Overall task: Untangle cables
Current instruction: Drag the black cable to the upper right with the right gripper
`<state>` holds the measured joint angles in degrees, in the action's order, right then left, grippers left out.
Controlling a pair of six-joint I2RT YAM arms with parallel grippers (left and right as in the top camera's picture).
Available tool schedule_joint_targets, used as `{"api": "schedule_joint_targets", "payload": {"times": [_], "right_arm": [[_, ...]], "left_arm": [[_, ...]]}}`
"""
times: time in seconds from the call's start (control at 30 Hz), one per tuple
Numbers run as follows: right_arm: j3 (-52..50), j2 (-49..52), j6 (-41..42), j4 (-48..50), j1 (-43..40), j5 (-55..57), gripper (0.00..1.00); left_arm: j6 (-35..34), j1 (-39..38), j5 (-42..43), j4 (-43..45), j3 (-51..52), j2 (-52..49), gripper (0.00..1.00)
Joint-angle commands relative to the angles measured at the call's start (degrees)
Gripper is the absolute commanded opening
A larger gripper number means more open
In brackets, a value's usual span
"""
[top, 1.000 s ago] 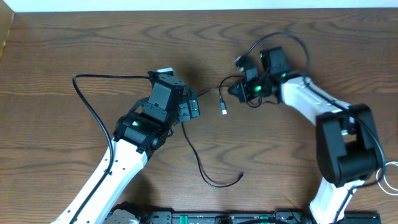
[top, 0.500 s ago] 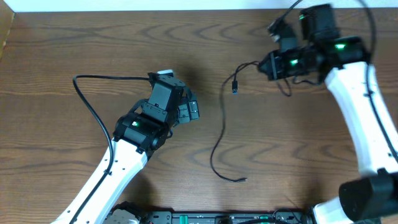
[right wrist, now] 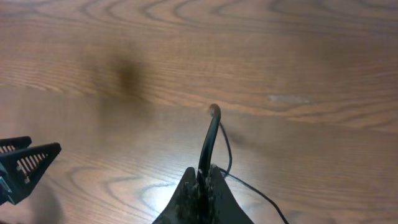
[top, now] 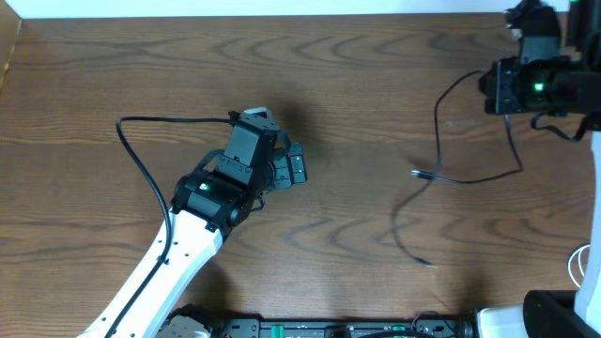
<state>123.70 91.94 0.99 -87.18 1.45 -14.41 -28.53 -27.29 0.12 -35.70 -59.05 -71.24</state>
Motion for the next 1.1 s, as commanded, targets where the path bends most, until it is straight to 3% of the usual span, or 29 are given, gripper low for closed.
{"api": "schedule_joint_targets", "payload": {"times": [0.0,0.6,0.9,1.07], "right_arm": [[1.5,-0.4,-0.4,-0.9,-0.3,1.2,0.01],[1.5,2.8,-0.4,7.1,-1.2,7.4,0.01],[2.2,12.1,1.3,20.3,-9.3,6.3,0.01],[8.2,20.3,3.0,25.7,-17.1,6.6,0.01]], "left_arm": [[-0.3,-0.1,1.4,-0.1,-0.1,0.9,0.98],[-0.3,-0.1,3.6,0.5,-0.1,0.9,0.98],[-0.2,-0.1,3.6,1.9,-0.1,0.9,0.98],[0.4,-0.1,4.0,5.2,-0.1,0.9,0.98]]}}
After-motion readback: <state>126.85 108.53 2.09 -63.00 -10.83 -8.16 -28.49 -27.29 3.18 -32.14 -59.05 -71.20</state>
